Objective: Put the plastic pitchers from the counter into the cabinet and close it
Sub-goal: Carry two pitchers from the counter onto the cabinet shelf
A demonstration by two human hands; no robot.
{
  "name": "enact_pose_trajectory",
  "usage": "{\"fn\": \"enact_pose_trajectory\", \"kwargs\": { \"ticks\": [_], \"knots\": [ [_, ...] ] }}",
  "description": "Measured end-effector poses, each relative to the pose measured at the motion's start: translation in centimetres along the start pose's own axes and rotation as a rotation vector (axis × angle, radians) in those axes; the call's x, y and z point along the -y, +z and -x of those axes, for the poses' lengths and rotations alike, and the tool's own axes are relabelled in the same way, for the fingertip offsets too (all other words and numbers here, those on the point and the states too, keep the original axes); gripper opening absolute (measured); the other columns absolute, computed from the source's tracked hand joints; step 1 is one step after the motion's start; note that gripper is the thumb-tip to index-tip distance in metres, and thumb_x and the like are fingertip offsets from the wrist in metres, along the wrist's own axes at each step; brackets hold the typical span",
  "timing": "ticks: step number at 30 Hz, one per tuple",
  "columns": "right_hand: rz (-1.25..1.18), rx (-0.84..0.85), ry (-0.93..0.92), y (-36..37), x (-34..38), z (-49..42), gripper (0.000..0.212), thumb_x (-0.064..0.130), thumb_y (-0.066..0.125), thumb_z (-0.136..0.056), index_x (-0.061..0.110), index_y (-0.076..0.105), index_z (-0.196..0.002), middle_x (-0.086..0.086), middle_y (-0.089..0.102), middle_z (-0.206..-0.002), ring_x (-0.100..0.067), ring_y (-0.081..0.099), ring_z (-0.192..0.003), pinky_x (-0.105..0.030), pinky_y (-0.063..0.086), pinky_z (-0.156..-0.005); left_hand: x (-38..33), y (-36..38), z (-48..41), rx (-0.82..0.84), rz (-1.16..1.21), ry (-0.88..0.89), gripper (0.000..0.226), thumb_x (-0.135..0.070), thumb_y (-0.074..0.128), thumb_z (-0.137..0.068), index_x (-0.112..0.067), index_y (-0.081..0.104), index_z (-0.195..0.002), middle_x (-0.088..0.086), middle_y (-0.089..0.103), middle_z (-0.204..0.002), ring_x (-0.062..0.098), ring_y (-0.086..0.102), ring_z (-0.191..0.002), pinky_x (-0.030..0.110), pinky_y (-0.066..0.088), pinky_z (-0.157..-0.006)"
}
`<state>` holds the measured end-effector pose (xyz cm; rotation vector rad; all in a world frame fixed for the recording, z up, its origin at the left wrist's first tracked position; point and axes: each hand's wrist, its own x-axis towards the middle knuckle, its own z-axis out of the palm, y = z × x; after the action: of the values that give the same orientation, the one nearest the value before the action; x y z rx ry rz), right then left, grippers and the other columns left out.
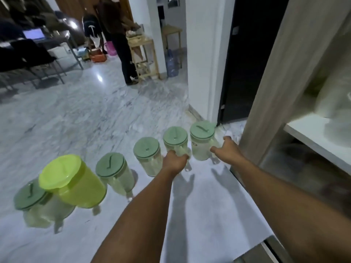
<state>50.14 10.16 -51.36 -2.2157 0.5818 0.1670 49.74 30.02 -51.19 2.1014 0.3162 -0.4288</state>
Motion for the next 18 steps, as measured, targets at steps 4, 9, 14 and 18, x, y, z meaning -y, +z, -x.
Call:
{"fn": "enact_pose_trajectory", "kwargs": {
  "ticks": [4, 9, 14, 18],
  "knots": [
    [-0.025, 0.047, 0.063, 1.8, -1.2, -4.4, 0.076, 0.038, 0.070, -0.083, 0.004, 0.039, -0.143, -0.017, 0.053, -0.138, -0.035, 0.054, -0.123, -0.031, 0.044, -0.080, -0.5, 3.3, -2.6, -0.067, 0.120, -0.094, 0.058, -0.038, 0.070, -0.087, -0.008, 0.052, -0.134, 0.008, 0.062, -0.132, 0.031, 0.060, -0.121, 0.031, 0.045, -0.092],
    [-0.051, 0.124, 0.034, 3.0, -1.7, -7.1, 0.034, 0.029, 0.067, -0.085, 0.005, 0.064, -0.109, -0.014, 0.068, -0.105, -0.034, 0.064, -0.098, -0.032, 0.045, -0.071, -0.6, 4.5, -4.6, -0.081, 0.161, -0.178, 0.046, -0.038, 0.064, -0.090, -0.010, 0.060, -0.126, 0.013, 0.068, -0.123, 0.035, 0.063, -0.115, 0.037, 0.050, -0.096],
    [-0.280, 0.168, 0.048, 2.9, -1.5, -6.0, 0.031, 0.033, 0.066, -0.080, 0.007, 0.068, -0.096, -0.010, 0.072, -0.087, -0.030, 0.071, -0.087, -0.038, 0.054, -0.078, -0.2, 4.1, -4.3, -0.080, 0.256, -0.155, 0.034, -0.033, 0.065, -0.091, -0.013, 0.063, -0.118, 0.012, 0.070, -0.121, 0.032, 0.065, -0.109, 0.042, 0.052, -0.099],
    [-0.399, 0.157, 0.086, 1.1, -0.5, -3.2, 0.030, 0.037, 0.068, -0.079, 0.009, 0.056, -0.081, -0.007, 0.056, -0.061, -0.024, 0.062, -0.050, -0.034, 0.053, -0.057, -1.5, 2.2, -2.2, -0.033, 0.348, -0.165, 0.045, -0.043, 0.061, -0.095, -0.007, 0.063, -0.121, 0.012, 0.069, -0.115, 0.033, 0.066, -0.107, 0.048, 0.054, -0.099]
  ]
}}
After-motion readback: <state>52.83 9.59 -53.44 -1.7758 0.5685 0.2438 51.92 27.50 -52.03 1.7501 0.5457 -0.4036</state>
